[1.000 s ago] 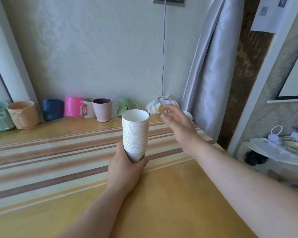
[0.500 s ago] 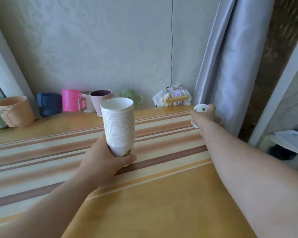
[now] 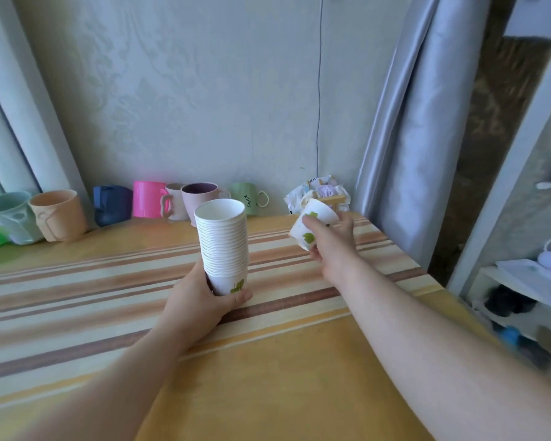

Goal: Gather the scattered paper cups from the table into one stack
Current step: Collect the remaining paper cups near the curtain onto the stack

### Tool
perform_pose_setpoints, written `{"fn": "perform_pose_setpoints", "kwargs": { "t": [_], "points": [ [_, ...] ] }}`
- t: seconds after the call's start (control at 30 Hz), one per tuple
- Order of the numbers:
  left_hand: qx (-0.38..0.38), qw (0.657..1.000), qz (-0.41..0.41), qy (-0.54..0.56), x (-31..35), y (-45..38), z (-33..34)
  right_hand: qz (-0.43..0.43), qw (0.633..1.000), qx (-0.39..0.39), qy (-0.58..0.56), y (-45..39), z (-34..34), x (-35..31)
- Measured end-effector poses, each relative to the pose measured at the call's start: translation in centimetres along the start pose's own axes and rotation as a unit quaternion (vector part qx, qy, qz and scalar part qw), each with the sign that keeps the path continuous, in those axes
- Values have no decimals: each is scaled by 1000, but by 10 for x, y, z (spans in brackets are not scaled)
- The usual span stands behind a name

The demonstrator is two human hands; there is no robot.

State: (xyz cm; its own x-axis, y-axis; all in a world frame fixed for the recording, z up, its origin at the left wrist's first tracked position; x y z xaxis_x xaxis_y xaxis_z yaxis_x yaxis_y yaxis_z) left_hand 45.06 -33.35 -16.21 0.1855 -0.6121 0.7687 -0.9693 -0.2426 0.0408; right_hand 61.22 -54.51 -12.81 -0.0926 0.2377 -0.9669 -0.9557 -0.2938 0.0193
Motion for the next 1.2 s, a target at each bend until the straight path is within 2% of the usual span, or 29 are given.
{"fn": "perform_pose_setpoints", "kwargs": {
  "t": [0.13,0.23,0.3,0.37,0.43,0.5,0.73,0.87,1.03,1.13,1.2],
  "points": [
    [9,1000,-6,-14,2,19,-1,-11,978,-133,-162,41,59,-42],
    [50,998,-6,-23,-2,43,3,-36,970,-197,-141,76,93,-70],
    [64,997,6,-29,-5,57,5,-63,971,-222,-63,95,111,-75],
    [68,997,21,-33,-7,67,6,-98,969,-217,70,108,122,-71],
    [69,997,24,-28,-7,77,7,-129,946,-216,203,122,128,-63],
    [71,997,23,-20,-7,87,6,-135,927,-229,263,135,130,-55],
    [50,998,29,-6,-6,97,3,-114,936,-246,225,155,125,-43],
    [54,998,25,-12,-5,96,2,-68,942,-253,212,161,115,-27],
    [36,998,36,-33,-4,93,2,14,931,-256,258,167,102,9],
    [1,996,34,-83,-2,89,1,10,917,-236,321,165,101,32],
    [-51,994,31,-87,-6,85,-6,-4,909,-225,351,161,100,42]
  ]
}}
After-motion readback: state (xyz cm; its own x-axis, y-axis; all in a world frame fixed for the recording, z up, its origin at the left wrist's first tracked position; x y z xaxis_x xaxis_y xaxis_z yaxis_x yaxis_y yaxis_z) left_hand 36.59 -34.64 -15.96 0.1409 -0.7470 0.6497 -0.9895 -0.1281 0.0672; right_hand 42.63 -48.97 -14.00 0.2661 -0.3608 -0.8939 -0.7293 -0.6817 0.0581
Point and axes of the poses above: each hand's wrist, its own y-axis away from the middle knuckle, its own z-axis out of the palm, x = y × z, the point moved 2 cm from there along -y, towards the middle knuckle, and after that the axes turned 15 degrees about -x, right-handed, at the moved point
